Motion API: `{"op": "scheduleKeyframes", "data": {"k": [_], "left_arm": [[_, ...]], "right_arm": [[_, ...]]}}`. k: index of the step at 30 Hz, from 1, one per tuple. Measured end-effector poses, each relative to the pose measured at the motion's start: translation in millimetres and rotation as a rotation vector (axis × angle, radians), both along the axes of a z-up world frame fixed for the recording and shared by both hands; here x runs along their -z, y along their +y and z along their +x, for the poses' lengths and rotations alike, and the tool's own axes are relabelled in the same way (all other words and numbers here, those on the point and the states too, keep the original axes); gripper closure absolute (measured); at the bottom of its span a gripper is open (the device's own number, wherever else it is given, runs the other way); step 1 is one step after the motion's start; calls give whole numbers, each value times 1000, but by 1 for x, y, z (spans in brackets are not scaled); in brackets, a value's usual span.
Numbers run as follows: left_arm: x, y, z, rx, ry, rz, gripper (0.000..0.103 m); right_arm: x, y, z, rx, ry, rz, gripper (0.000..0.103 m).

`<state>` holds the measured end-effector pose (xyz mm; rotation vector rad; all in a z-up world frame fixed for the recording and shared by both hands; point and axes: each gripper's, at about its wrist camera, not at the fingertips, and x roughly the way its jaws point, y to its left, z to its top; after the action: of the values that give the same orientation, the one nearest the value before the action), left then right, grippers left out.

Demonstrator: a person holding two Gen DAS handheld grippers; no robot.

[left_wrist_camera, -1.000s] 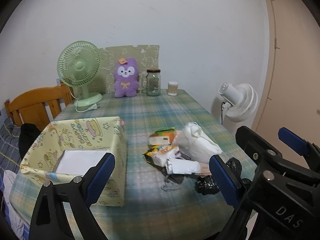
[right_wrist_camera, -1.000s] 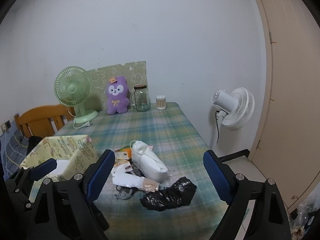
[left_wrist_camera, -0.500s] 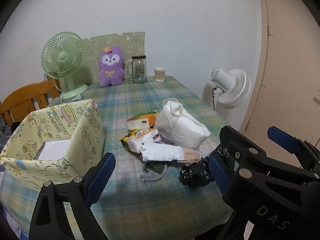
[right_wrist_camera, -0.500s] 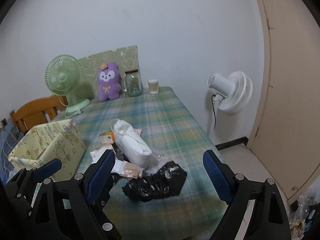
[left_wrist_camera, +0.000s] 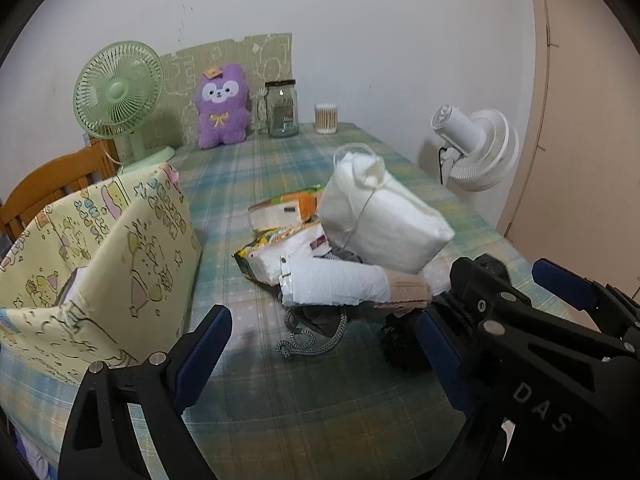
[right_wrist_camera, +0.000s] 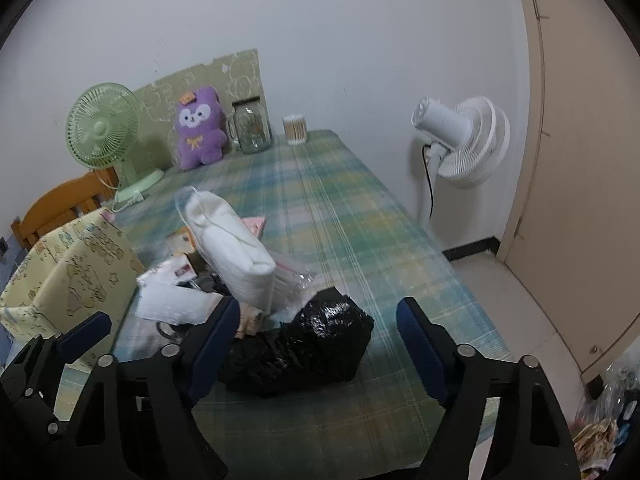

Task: Organize soft objects
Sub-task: 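Reach the right tool to the black plastic bag and grasp it, then grasp the rolled white towel with the left tool while the right tool holds the black bag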

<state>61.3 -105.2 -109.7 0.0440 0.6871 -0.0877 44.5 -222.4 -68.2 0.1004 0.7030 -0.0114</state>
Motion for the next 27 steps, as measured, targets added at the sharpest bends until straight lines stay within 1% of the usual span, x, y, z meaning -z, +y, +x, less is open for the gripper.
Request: {"op": "scheduleKeyframes", "data": {"k": [2, 5, 6, 7, 8, 10, 13, 21, 27], "left_arm": [[5, -1, 3, 0, 13, 3, 10], [10, -3, 7, -2, 29, 14, 11], [12, -4, 8, -2, 31, 19, 11], [13, -5, 8, -3, 33, 24, 11], [14, -7, 9, -3, 36, 28, 11], [14, -9, 11, -1, 39, 30, 11], [13, -11, 10, -1, 33, 31, 12], [4, -18, 10, 6, 8, 24, 12], [0, -23, 9, 23, 5, 16, 12]], "right_arm": [[6, -2, 4, 1, 18, 4, 23], [13, -3, 10, -4, 42, 10, 29], [15, -4, 13, -12, 55, 19, 34], [17, -5, 16, -21, 66, 29, 45], [19, -5, 18, -22, 77, 33, 51], [21, -6, 21, -25, 81, 32, 59], [20, -8, 22, -29, 72, 39, 63], [10, -14, 19, -3, 39, 16, 63], [2, -25, 14, 35, 16, 5, 63]]}}
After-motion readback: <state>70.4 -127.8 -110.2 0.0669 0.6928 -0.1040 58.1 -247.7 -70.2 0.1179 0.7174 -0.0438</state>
